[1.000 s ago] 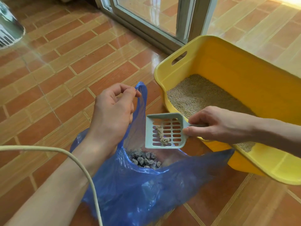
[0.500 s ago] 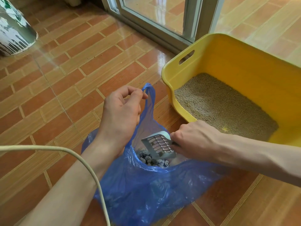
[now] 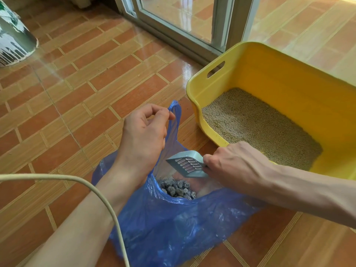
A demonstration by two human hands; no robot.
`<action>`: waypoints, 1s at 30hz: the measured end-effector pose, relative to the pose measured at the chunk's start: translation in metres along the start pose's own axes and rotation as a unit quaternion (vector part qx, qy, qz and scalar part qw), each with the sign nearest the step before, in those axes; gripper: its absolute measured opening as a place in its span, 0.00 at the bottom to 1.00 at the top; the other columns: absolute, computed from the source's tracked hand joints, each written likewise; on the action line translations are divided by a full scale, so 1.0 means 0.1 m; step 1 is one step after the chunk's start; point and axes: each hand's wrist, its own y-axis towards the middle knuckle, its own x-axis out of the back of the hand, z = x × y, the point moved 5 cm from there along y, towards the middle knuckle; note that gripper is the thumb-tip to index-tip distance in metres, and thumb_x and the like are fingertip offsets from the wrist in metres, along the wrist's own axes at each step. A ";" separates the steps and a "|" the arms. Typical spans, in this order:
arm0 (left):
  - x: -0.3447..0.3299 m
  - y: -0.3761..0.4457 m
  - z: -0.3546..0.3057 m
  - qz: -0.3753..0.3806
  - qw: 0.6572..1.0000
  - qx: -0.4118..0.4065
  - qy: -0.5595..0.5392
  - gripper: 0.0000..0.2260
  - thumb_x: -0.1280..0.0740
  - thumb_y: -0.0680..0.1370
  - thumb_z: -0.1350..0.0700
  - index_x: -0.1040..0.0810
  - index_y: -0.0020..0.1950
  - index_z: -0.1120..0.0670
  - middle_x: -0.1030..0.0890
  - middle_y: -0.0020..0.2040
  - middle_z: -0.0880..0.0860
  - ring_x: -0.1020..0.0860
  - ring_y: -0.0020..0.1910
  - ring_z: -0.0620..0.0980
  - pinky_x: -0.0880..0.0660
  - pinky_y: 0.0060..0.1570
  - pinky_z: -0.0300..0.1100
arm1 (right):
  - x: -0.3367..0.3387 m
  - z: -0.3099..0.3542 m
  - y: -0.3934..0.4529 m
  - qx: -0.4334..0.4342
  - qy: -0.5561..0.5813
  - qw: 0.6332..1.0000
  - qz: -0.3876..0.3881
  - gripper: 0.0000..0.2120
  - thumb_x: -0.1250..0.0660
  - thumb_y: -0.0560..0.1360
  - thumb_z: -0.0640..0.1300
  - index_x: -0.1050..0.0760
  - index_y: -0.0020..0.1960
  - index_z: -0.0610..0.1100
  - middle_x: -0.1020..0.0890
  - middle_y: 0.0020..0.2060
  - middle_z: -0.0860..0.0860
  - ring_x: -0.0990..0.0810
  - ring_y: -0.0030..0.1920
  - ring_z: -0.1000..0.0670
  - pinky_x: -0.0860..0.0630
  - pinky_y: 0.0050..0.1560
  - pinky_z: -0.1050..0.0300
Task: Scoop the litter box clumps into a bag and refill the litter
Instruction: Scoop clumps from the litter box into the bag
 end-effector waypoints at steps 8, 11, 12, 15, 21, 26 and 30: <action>-0.05 0.02 0.02 0.005 1.000 0.003 -0.004 0.10 0.38 0.84 0.57 0.21 0.47 0.58 0.36 0.28 0.50 0.43 0.24 0.48 0.45 0.24 0.36 | 0.20 -0.28 -0.05 -0.095 0.129 0.987 0.030 0.18 0.42 0.80 0.60 0.24 0.47 0.46 0.23 0.35 0.50 0.24 0.40 0.43 0.30 0.37 0.53; -0.08 0.03 0.03 0.006 1.000 0.006 -0.005 0.09 0.38 0.84 0.58 0.21 0.47 0.58 0.37 0.28 0.51 0.42 0.23 0.48 0.45 0.24 0.36 | 0.30 -0.41 -0.12 -0.104 0.182 0.977 0.031 0.20 0.41 0.79 0.62 0.24 0.44 0.46 0.25 0.31 0.51 0.26 0.35 0.48 0.32 0.32 0.54; -0.09 0.04 0.04 0.005 1.000 0.005 0.000 0.09 0.38 0.83 0.58 0.21 0.46 0.58 0.36 0.27 0.50 0.42 0.23 0.47 0.44 0.24 0.36 | 0.35 -0.47 -0.15 -0.107 0.204 0.972 0.033 0.21 0.40 0.79 0.62 0.24 0.42 0.46 0.25 0.30 0.51 0.27 0.32 0.50 0.33 0.30 0.54; -0.14 0.06 0.06 0.007 1.000 -0.001 0.007 0.10 0.37 0.83 0.57 0.20 0.45 0.56 0.35 0.26 0.48 0.41 0.24 0.47 0.44 0.26 0.38 | 0.46 -0.72 -0.31 -0.143 0.286 0.946 0.051 0.21 0.39 0.78 0.63 0.23 0.39 0.47 0.25 0.26 0.51 0.31 0.25 0.53 0.35 0.25 0.58; -0.28 0.13 0.04 0.017 1.000 -0.007 0.001 0.10 0.37 0.83 0.57 0.21 0.46 0.57 0.35 0.23 0.44 0.41 0.22 0.45 0.42 0.24 0.37 | 0.32 -1.45 -0.93 -0.257 0.371 0.886 0.102 0.14 0.31 0.73 0.60 0.29 0.53 0.56 0.14 0.42 0.54 0.17 0.37 0.56 0.21 0.35 0.57; -0.39 0.15 0.03 0.032 0.999 -0.004 -0.012 0.10 0.38 0.84 0.57 0.21 0.48 0.59 0.36 0.23 0.44 0.41 0.21 0.44 0.43 0.22 0.35 | -0.11 -1.91 -1.37 -0.346 0.341 0.865 0.124 0.09 0.29 0.77 0.51 0.28 0.53 0.52 0.14 0.45 0.51 0.16 0.41 0.49 0.18 0.41 0.51; -0.48 0.14 0.00 0.036 0.999 -0.001 -0.023 0.10 0.38 0.84 0.58 0.22 0.47 0.59 0.37 0.23 0.44 0.41 0.20 0.42 0.43 0.21 0.33 | -0.30 -2.03 -1.52 -0.356 0.224 0.890 0.173 0.06 0.34 0.81 0.52 0.30 0.51 0.52 0.20 0.41 0.55 0.22 0.37 0.56 0.28 0.29 0.66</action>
